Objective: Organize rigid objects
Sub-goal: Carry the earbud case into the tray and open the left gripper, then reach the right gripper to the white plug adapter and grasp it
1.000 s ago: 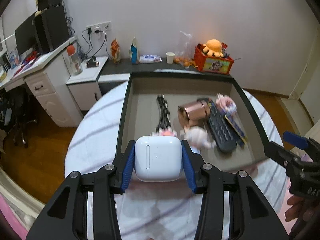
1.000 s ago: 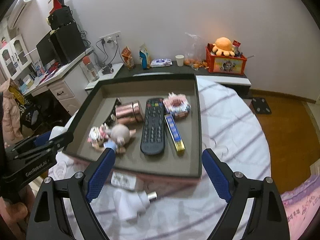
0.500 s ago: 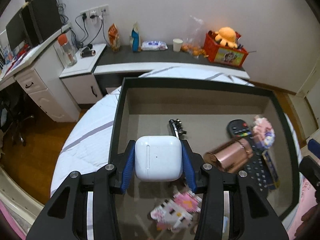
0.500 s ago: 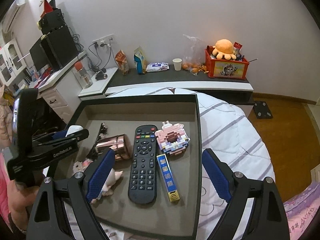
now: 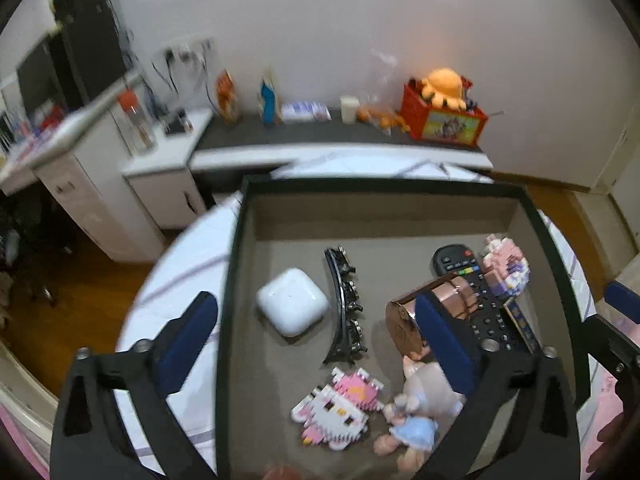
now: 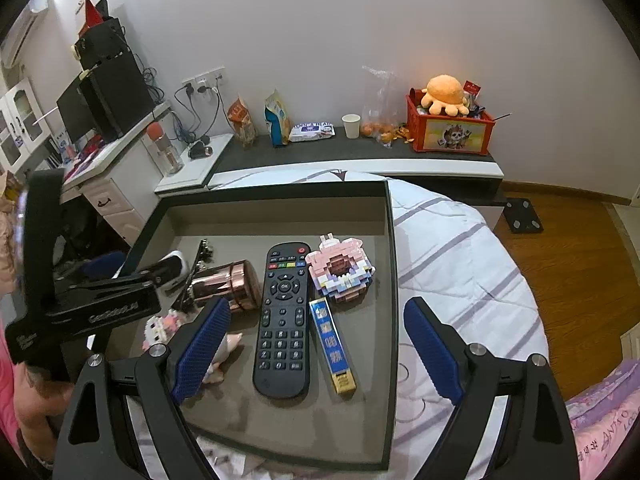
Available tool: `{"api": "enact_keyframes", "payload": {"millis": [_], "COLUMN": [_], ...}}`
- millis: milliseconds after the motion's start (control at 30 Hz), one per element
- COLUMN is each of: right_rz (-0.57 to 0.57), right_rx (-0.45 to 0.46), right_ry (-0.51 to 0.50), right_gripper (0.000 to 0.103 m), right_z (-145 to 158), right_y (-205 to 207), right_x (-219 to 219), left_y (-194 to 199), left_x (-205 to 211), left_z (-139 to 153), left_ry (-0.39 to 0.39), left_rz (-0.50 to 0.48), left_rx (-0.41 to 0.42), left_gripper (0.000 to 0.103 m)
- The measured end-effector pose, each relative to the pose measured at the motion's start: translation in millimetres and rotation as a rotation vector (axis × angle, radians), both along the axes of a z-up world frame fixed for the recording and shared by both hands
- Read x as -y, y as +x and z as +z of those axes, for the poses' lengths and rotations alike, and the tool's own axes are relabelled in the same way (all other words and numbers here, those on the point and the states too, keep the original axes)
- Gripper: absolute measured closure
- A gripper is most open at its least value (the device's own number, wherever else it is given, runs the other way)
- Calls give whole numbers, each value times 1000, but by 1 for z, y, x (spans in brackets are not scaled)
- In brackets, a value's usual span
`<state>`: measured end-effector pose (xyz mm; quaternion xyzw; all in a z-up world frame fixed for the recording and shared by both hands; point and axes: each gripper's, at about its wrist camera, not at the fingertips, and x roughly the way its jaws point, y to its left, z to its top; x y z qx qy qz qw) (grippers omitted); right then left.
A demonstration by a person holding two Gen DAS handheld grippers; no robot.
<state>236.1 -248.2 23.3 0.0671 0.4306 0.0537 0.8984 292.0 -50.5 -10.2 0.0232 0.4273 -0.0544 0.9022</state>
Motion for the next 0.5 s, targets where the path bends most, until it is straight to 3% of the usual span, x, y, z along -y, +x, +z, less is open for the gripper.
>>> {"api": "enact_keyframes", "payload": {"millis": [233,500], "right_rz": [-2,-8], "right_rx": [30,46], "right_ry": [-1,2], "right_gripper": [13,13], "right_z": [16,25], "right_y": [-34,-70], "right_x": [-2,-4], "left_y": [-49,-105], "left_x": [-12,-20], "left_z": [33,50], "left_ry": [7,-2], "left_rz": [39,48], "left_rx": [82,113], "left_gripper": [0,0]}}
